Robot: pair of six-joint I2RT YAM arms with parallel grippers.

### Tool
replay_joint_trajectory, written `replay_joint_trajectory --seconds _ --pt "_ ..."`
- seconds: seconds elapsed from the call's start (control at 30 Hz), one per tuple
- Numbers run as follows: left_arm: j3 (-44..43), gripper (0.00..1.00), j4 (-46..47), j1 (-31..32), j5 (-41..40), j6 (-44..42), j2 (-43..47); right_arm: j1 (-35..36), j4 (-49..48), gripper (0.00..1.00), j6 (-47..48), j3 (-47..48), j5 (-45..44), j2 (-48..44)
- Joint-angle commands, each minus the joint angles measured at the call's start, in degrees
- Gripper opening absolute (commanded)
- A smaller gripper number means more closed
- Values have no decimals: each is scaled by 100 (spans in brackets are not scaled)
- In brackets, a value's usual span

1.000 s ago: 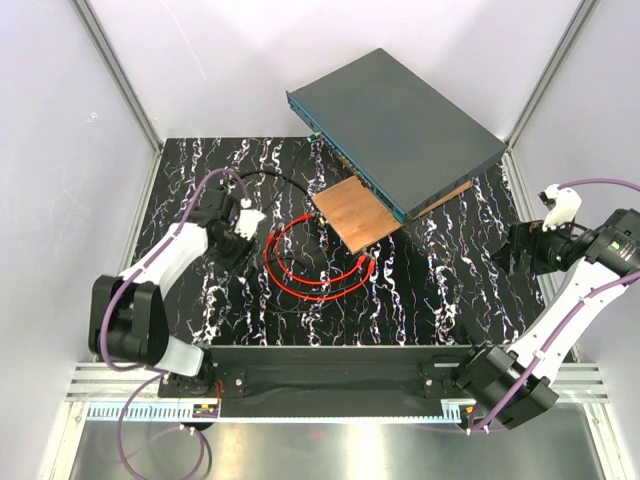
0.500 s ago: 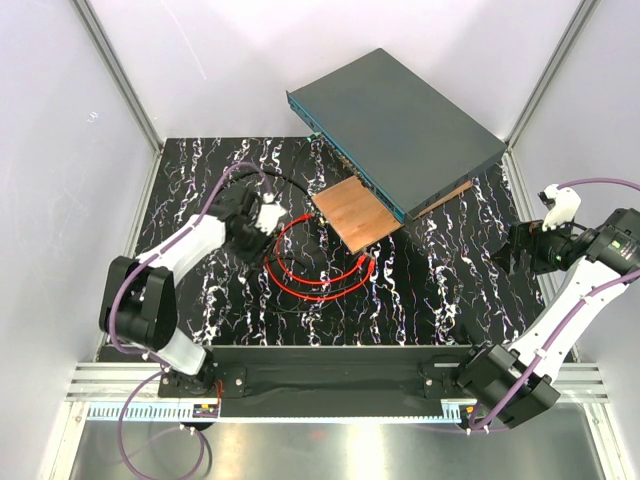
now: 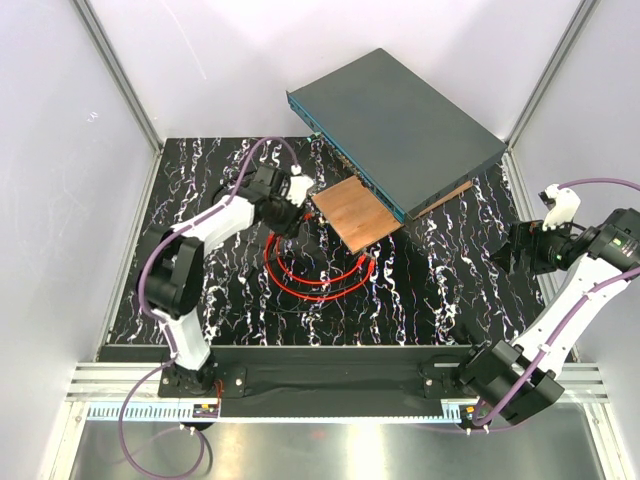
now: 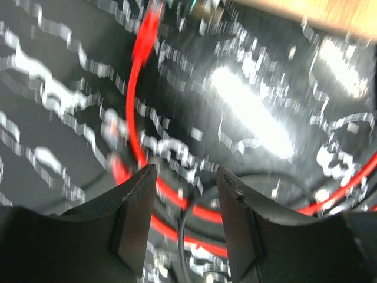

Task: Insert the plug into the switch port

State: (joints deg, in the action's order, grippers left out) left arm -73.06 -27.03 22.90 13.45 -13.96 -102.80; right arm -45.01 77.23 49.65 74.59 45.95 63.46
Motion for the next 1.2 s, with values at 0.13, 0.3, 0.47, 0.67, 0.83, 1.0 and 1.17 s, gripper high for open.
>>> replay_joint_trajectory --seconds 0.13,0.3,0.47,0.67,0.83,1.0,1.17 --pt "-342 50 312 -13 -105 -90 -188 1 627 100 80 91 -8 26" --pt "-332 44 268 -303 -334 68 -222 1 582 100 62 -32 71 26" --pt "-377 38 -337 -505 -80 -203 -136 1 618 100 150 -23 -51 35" --pt "642 41 -900 -646 -18 -783 1031 1 670 100 212 -14 -78 8" --pt "1406 41 -1129 -1093 131 -863 1693 1 723 100 221 -14 -25 52" --pt "1716 41 -1217 -1173 -79 -1039 1668 1 741 100 212 29 19 70" --pt "1681 41 -1226 -1165 -106 -1056 1378 1 802 100 212 161 19 122"
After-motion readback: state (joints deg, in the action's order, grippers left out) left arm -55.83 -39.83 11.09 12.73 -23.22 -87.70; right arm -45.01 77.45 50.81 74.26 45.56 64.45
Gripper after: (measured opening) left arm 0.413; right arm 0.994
